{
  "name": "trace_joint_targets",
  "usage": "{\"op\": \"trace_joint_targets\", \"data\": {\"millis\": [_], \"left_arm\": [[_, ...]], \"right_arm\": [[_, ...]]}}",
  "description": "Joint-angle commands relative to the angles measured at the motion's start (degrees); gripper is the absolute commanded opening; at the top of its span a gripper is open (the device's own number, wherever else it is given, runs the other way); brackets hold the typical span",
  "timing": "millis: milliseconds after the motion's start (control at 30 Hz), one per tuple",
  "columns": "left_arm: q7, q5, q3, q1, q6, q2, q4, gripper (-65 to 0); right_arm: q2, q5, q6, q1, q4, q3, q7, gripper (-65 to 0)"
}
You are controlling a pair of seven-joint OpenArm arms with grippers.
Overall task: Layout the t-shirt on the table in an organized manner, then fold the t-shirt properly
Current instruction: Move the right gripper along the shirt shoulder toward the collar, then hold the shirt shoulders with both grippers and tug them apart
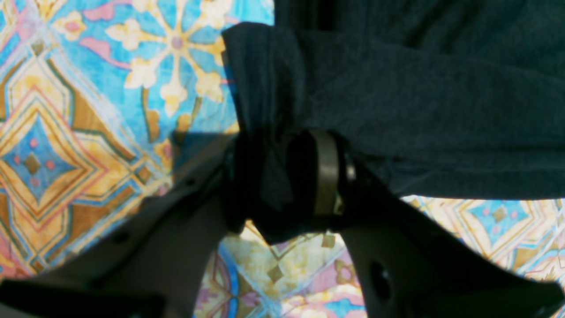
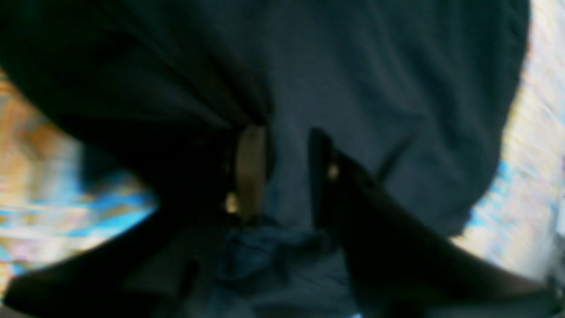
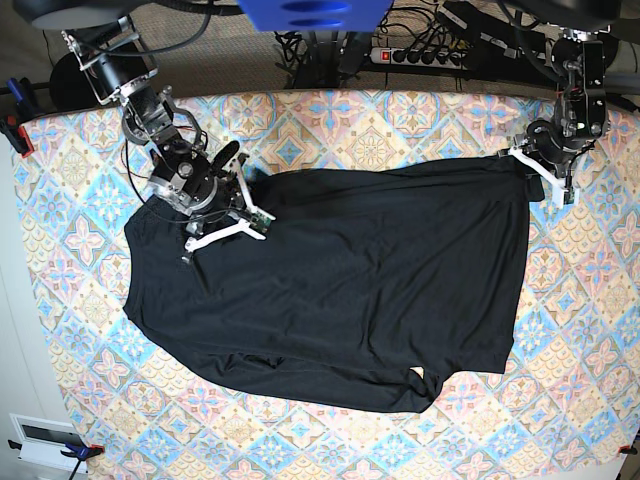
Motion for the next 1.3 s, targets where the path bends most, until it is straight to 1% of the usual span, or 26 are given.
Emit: {"op": "trace_joint_targets", "data": {"millis": [0,133,200,300,433,533,667,800,900,967,1033,1133,1267], "left_arm": [[-0.37,-0.46,-0.57,-0.18,0.00,-1.28,1.03,-44.1],[-0.29,-0.55,-0.57,0.17,0.00,-1.72,3.06,-44.1],[-0.20,-0.55,-1.10,0.43,0.00,-1.72,4.73,-44.1],[0.68,-0.55,-4.44,2.02,0.00,-1.54,6.48,-44.1],[3.93,-0.55,-7.25,2.19,-0.09,-1.28,7.89,-43.7],[5.87,-0.55,-7.16,2.28,-0.18,-1.63,7.89,-43.7],[5.78,-0.55,-6.72,4.21,-0.18,-1.46,7.89,-43.6],[5.43,-0.55,-4.00,4.30,-0.18,-1.10,7.45,-43.6],[5.69,-0.55,-4.09,4.30,-0.18,1.62,6.66,-41.8],[5.52,-0.64,-4.00,4.39,-0.18,2.06,6.75,-38.4],[5.43,-2.22,-4.00,4.48,-0.18,2.50,6.75,-36.3],[5.69,-6.26,-4.26,4.56,-0.09,2.94,6.75,-36.1],[5.78,-9.25,-8.66,5.36,-0.09,3.20,5.34,-36.1]], "right_arm": [[0.43,-0.56,-0.64,1.00,0.82,0.56,0.56,-44.9],[0.43,-0.56,-0.73,1.00,2.23,0.65,0.56,-41.1],[0.43,-0.56,-0.73,0.73,3.81,0.74,0.56,-41.0],[0.43,-0.56,-0.73,-0.32,6.09,2.50,0.56,-41.0],[0.43,-0.56,-0.73,-4.37,9.26,5.66,0.65,-40.9],[0.43,-0.56,-0.73,-6.39,10.93,6.54,0.56,-40.8],[0.43,-0.64,-0.73,-9.64,12.25,8.13,0.74,-40.8],[0.43,-0.64,-0.73,-12.72,12.86,10.06,0.91,-40.7],[0.43,-0.64,-0.73,-13.51,12.86,10.41,0.91,-40.7],[0.43,-0.64,-0.73,-13.51,12.86,10.41,0.91,-40.7],[0.43,-0.64,-0.73,-13.51,12.86,10.41,0.91,-40.7],[0.43,-0.64,-0.73,-13.51,12.86,10.41,0.91,-40.7],[0.43,-0.64,-0.73,-13.51,12.86,10.32,0.91,-40.7]]}}
